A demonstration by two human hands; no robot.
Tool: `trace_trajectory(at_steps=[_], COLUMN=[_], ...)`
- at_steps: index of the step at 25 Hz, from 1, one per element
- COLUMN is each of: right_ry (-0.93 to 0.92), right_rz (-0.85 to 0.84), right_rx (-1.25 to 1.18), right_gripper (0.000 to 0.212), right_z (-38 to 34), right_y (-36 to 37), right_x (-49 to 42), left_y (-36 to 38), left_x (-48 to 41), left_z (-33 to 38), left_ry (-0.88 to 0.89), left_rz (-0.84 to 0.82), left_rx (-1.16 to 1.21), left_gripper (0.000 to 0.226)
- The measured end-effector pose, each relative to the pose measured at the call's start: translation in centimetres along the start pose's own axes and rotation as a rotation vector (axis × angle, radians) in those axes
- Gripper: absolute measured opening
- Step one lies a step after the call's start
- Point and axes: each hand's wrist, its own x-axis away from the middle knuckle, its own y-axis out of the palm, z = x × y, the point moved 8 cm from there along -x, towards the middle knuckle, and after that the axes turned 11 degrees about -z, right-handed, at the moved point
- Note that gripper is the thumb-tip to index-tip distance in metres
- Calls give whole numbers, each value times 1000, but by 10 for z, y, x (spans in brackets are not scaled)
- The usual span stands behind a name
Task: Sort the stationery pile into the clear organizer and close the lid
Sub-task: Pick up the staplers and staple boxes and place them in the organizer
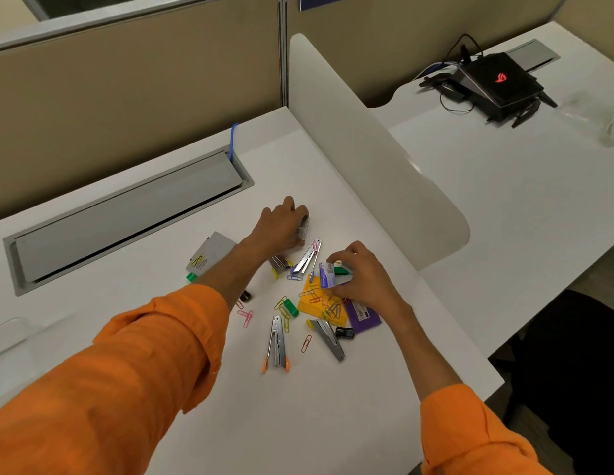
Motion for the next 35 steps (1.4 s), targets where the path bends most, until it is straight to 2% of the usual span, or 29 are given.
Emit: trace_trajectory(at_steps=[2, 4, 7, 11, 15, 18, 22, 24, 29, 35], right_ry=[34, 95, 77, 18, -75, -151, -211, -164, -78, -80], right_rz=[28, 51, 56, 38, -25, -94, -144, -125, -80, -246], right_rx=[-176, -454, -897, -1436, -1678, -1763, -1835, -1901, -1996, -1912], right_gripper=[58, 55, 46, 43, 48, 47, 52, 47, 58, 64], right_z=[2, 3, -4, -29, -61, -81, -105, -119, -154, -215], right_y=[-4, -5, 3, 22, 37, 48, 58, 63, 87, 137], right_x=[7, 15, 23, 28, 32, 36, 41, 43, 53, 79], left_y=[-2, 6, 27, 35, 41, 41, 42, 47, 55, 68], left_x=[12, 32, 68, 104, 127, 137, 159, 172, 214, 289], left_z=[-5, -9, -3, 8, 19, 19, 9, 0, -20, -49], left_ry=[9, 0, -8, 101, 193, 208, 190, 174, 164, 123], left_rz=[64, 102, 68, 160, 225, 327, 534, 604, 733, 885], left_rx=[380, 808, 1415, 2006, 2499, 2648, 2694, 2686, 2667, 2711], left_gripper=[58, 52, 50, 45, 46, 47, 46, 49, 45, 42])
